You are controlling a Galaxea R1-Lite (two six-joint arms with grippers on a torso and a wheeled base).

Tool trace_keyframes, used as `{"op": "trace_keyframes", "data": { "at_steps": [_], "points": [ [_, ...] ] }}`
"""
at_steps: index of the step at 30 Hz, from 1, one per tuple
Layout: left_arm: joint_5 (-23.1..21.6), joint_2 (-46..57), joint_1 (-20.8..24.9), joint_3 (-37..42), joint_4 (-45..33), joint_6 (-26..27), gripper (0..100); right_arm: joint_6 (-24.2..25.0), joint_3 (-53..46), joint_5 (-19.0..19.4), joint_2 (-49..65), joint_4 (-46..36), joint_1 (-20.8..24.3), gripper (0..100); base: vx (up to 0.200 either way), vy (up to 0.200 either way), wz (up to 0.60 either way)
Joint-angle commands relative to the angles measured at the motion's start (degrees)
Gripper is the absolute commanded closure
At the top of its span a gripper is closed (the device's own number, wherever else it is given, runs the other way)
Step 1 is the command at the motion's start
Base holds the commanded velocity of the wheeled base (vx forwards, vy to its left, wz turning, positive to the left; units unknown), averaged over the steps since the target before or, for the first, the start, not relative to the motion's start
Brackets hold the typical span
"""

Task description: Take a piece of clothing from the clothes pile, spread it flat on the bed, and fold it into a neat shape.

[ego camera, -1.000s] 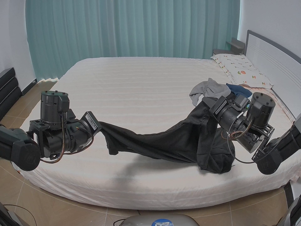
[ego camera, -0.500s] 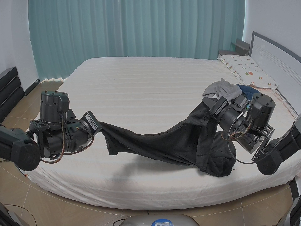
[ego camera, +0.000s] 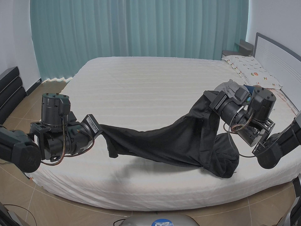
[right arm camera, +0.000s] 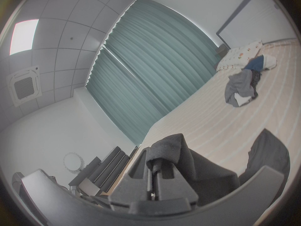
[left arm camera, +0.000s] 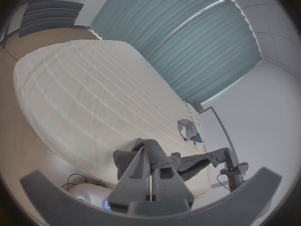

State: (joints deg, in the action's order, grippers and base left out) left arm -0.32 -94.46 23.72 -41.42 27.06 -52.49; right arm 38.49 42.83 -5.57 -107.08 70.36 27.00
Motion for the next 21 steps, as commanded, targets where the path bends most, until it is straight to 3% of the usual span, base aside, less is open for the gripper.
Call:
{"op": "trace_keyframes", "data": {
  "at_steps": [1, 11, 17, 21],
  "points": [
    [0.14, 0.16, 0.71, 0.2, 0.01, -0.07, 100, -0.78, -1.25, -0.41, 0.38, -0.05, 0.86, 100, -0.2, 0.0, 0.0],
    [3.83, 2.18, 5.46, 0.64, -0.26, 0.37, 100, -0.96, -7.23, -0.58, 12.6, -2.25, 0.6, 100, -0.2, 0.0, 0.0],
    [4.89, 10.18, 7.65, 2.05, -1.93, 1.16, 100, -1.04, -9.16, -0.58, 25.34, -10.07, 0.86, 100, -0.2, 0.0, 0.0],
    [4.89, 14.57, 7.65, 1.43, -4.65, 2.75, 100, -1.04, -6.44, -0.76, 30.18, -15.52, 0.77, 100, 0.0, 0.0, 0.0]
  ]
}}
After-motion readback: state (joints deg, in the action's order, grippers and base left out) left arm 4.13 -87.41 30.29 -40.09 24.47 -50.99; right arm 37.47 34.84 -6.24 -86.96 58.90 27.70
